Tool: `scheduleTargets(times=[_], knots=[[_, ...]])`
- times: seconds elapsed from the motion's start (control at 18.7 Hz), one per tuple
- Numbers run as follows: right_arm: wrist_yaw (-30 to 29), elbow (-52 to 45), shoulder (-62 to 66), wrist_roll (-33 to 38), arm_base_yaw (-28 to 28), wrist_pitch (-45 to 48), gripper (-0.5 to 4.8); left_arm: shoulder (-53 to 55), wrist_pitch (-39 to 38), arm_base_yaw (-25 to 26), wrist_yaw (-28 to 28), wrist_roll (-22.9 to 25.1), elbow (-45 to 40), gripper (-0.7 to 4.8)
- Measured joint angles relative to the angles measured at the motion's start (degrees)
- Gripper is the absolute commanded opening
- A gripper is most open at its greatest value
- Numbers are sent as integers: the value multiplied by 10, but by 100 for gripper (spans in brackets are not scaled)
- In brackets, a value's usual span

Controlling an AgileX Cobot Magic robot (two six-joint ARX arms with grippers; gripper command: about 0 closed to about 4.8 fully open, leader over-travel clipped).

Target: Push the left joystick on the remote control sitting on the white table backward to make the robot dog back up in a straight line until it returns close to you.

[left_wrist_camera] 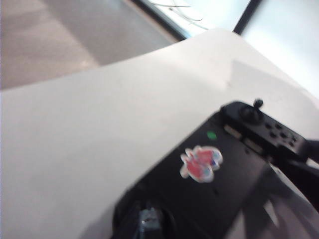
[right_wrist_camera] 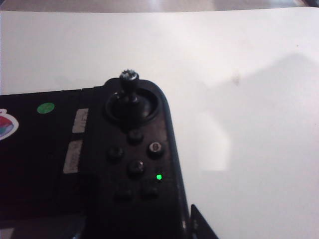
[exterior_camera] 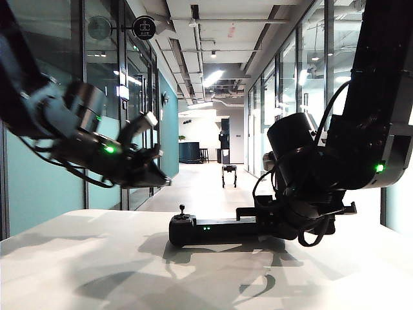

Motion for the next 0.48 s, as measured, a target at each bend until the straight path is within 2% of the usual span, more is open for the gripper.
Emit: scheduleTargets(times=[0.21, 0.48], knots=[[13, 1, 0, 0, 0, 0, 229, 47, -21, 0, 3, 4, 53, -6], [15, 1, 0, 0, 2, 0, 229, 96, -74, 0, 14, 41, 129, -6]])
